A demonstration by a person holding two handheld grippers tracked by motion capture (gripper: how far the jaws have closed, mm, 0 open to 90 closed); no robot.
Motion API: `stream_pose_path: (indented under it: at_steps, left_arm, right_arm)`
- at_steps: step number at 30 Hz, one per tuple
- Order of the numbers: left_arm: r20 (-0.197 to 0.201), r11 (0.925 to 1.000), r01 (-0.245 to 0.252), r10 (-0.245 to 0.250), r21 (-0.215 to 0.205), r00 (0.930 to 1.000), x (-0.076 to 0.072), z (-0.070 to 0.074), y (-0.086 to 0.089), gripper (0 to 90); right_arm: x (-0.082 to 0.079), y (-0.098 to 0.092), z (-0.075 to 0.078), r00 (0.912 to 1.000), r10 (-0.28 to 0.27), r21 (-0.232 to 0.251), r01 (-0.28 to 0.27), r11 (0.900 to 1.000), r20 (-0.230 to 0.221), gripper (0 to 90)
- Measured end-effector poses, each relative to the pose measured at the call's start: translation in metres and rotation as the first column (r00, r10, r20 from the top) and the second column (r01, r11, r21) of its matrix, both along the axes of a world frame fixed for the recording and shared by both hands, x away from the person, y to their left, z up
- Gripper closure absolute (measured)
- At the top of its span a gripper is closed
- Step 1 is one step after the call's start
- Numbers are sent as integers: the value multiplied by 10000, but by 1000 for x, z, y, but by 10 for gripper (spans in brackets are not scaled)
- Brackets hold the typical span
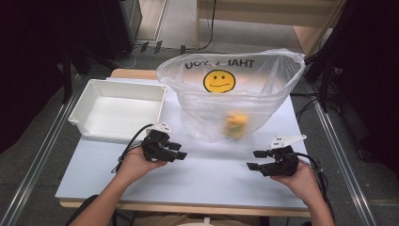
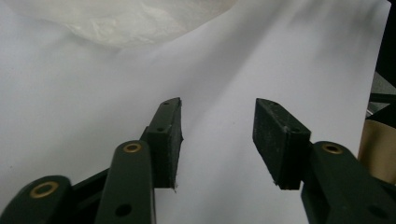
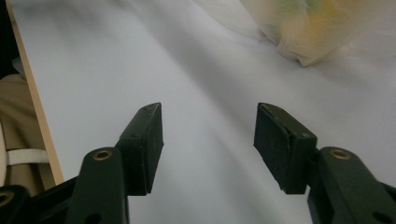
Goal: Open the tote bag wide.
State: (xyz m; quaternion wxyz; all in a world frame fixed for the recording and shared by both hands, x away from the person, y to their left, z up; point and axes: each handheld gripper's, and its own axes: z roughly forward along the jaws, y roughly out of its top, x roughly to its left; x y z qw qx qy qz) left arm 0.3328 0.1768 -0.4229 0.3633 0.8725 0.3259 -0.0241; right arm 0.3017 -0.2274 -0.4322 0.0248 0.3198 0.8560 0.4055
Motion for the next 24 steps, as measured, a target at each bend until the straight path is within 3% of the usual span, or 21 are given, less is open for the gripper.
stream_pose_path:
  at_steps: [2, 12, 20, 24]
  left_arm:
    - [6, 10000, -15, 15, -22, 10000, 0, 0, 1, 551]
    - [20, 9998, -109, 109, -165, 9999, 2, 1, 1, 520]
    - [-176, 9991, -270, 265, -325, 9995, 5, 3, 3, 491]
    - [-20, 9989, -199, 198, -431, 9998, 4, 7, 3, 480]
  right_arm:
    - [3, -2, 0, 9997, -57, 87, 59, 9999, -226, 447]
    - [4, -9, 1, 9992, -227, 130, 232, 9996, -333, 473]
    - [7, -25, 9, 9972, -737, 316, 733, 9968, 101, 490]
    - [9, -29, 8, 9954, -952, 378, 953, 9947, -41, 504]
